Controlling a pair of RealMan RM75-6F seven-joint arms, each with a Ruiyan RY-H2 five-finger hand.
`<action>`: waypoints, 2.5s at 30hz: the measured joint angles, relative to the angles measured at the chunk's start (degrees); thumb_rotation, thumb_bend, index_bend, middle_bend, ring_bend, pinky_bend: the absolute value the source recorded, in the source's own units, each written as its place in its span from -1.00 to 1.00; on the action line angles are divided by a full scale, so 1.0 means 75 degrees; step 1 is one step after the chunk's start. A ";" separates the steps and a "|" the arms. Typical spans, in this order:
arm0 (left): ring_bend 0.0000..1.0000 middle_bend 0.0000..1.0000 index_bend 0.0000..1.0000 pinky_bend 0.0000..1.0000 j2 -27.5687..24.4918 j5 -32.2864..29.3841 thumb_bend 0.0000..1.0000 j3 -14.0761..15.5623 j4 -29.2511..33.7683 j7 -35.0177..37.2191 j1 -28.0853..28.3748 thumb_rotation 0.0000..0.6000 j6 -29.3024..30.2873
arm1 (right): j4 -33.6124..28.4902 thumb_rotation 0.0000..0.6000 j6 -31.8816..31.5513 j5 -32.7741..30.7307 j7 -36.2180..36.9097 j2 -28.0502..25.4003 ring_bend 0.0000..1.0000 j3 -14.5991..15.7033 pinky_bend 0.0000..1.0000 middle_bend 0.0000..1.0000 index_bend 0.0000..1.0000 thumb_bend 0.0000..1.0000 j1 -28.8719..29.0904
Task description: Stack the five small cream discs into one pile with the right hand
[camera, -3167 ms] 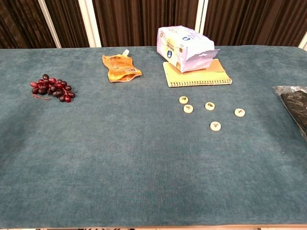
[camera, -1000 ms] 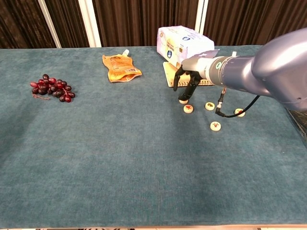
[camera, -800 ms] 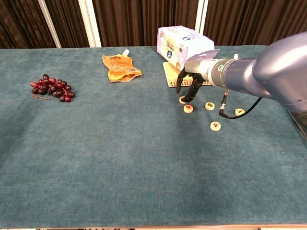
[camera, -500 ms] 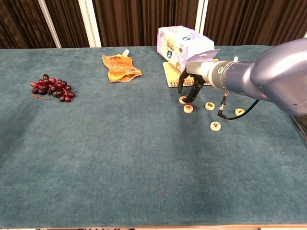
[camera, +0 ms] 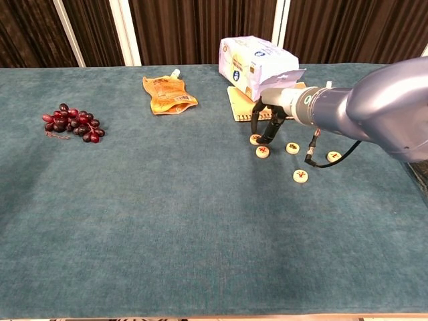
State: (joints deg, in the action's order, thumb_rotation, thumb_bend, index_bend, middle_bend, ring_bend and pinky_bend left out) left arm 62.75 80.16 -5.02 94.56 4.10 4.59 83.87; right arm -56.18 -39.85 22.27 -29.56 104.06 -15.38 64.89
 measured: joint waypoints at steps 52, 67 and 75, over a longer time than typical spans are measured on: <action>-1.00 -0.98 -0.69 -1.00 -0.0003 -0.0028 0.25 -0.0011 -0.0039 0.0019 0.0011 1.00 -0.0031 | 0.0543 1.00 0.0317 0.0038 -0.0041 0.0344 -1.00 -0.0183 -1.00 -1.00 0.05 -0.19 -0.0021; -1.00 -0.98 -0.69 -1.00 -0.0020 -0.0027 0.25 -0.0004 -0.0019 0.0045 0.0005 1.00 -0.0040 | 0.0001 1.00 0.0172 0.0278 0.0126 -0.0100 -1.00 -0.0351 -1.00 -1.00 0.06 -0.19 -0.0097; -1.00 -0.98 -0.69 -1.00 -0.0011 -0.0001 0.25 -0.0002 0.0018 0.0001 0.0001 1.00 -0.0005 | -0.1279 1.00 0.0028 0.0190 -0.0008 -0.1099 -1.00 -0.0142 -1.00 -1.00 0.06 -0.19 -0.0383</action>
State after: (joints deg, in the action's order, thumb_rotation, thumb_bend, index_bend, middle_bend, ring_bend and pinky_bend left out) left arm 62.66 80.15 -5.04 94.70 4.11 4.59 83.83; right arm -65.77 -39.64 23.69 -29.62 95.82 -16.44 62.02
